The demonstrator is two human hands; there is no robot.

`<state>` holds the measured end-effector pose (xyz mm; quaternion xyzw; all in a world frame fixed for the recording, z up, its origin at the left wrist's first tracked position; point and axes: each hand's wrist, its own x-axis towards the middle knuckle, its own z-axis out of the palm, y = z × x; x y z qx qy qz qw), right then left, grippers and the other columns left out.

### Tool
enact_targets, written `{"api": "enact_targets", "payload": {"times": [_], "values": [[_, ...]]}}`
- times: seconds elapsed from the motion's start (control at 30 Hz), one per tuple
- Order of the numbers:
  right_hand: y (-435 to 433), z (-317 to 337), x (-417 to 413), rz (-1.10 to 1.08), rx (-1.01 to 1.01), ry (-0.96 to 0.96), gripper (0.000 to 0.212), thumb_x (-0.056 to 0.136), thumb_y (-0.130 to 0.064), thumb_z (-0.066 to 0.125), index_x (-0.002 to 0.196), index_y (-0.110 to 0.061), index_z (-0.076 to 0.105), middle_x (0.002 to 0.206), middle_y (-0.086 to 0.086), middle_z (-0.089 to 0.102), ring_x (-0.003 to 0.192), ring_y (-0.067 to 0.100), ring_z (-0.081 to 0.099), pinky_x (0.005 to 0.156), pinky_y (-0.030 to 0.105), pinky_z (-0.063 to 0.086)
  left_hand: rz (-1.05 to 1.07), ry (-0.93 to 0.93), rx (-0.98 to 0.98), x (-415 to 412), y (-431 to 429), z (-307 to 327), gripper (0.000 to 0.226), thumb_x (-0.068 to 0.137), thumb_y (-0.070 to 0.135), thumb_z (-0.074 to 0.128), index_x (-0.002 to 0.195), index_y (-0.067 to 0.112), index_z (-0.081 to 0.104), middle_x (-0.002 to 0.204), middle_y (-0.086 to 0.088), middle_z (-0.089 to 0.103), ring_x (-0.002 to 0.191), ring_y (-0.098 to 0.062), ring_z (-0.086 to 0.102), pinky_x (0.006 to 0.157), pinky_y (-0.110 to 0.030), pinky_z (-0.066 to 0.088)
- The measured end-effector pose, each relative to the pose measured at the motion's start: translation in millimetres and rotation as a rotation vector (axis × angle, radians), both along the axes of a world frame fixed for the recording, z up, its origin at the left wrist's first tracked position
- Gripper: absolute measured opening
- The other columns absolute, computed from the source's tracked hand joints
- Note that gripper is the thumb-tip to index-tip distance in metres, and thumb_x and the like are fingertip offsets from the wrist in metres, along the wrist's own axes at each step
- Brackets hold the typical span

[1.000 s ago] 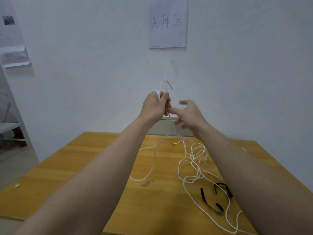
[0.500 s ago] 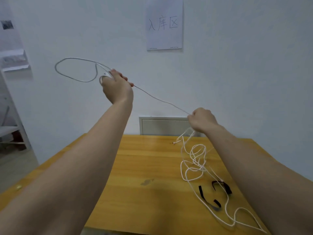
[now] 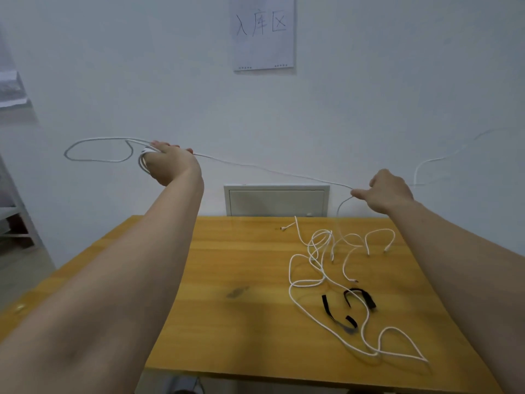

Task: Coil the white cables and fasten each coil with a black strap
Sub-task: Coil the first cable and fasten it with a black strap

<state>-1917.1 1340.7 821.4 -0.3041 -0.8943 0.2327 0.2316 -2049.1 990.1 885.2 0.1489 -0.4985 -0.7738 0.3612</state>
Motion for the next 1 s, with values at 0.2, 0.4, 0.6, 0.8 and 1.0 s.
{"api": "enact_targets", "payload": {"times": [0.2,0.4,0.6,0.8,1.0], "values": [[26.4,-10.7,19.1,0.093,-0.332,-0.196,0.074,0.067,-0.043,0.094,0.112,0.005,0.061,0.115,0.02,0.067,0.085,0.031,0.065,0.071,0.04,0.055,-0.032,-0.065,0.034,-5.7,13.4,-28.1,0.032,0.11,0.029,0.031,0.089,0.012,0.048,0.073,0.001,0.06,0.042,-0.006,0.063,0.065,-0.028,0.054],[12.6,-18.4,22.8,0.018,0.077,-0.193,0.035,0.075,-0.033,0.083,0.102,-0.014,0.071,0.105,0.009,0.071,0.092,0.029,0.068,0.076,0.037,0.055,-0.216,-0.108,0.043,2.9,43.8,-39.1,0.036,0.111,0.029,0.03,0.079,0.016,0.043,0.07,0.003,0.058,0.048,-0.009,0.065,0.059,-0.022,0.048],[-32.8,-15.2,2.4,0.16,0.253,-0.146,0.035,0.075,-0.021,0.071,0.11,-0.018,0.07,0.112,0.005,0.07,0.102,0.028,0.065,0.082,0.033,0.053,-0.638,-0.113,-0.026,18.5,89.6,-47.4,0.036,0.111,0.02,0.033,0.078,0.013,0.047,0.062,0.001,0.061,0.042,-0.008,0.062,0.047,-0.018,0.037],[-107.9,-3.2,-20.5,0.669,-0.334,0.359,0.061,0.087,-0.021,0.065,0.144,-0.015,0.046,0.139,0.007,0.057,0.121,0.018,0.057,0.105,0.031,0.044,-1.118,-0.131,-0.307,45.7,103.8,-64.4,0.03,0.108,0.014,0.039,0.083,0.011,0.054,0.069,-0.004,0.059,0.046,-0.008,0.058,0.047,-0.018,0.035],[-142.9,-17.0,-51.3,0.474,-0.436,0.19,0.056,0.093,-0.038,0.059,0.142,-0.02,0.04,0.115,0.01,0.067,0.092,0.026,0.066,0.081,0.038,0.053,-1.2,-0.169,-0.864,66.3,84.5,-82.6,0.034,0.107,0.016,0.04,0.081,0.008,0.061,0.052,0.005,0.064,0.042,-0.009,0.04,0.043,-0.02,0.026]]}}
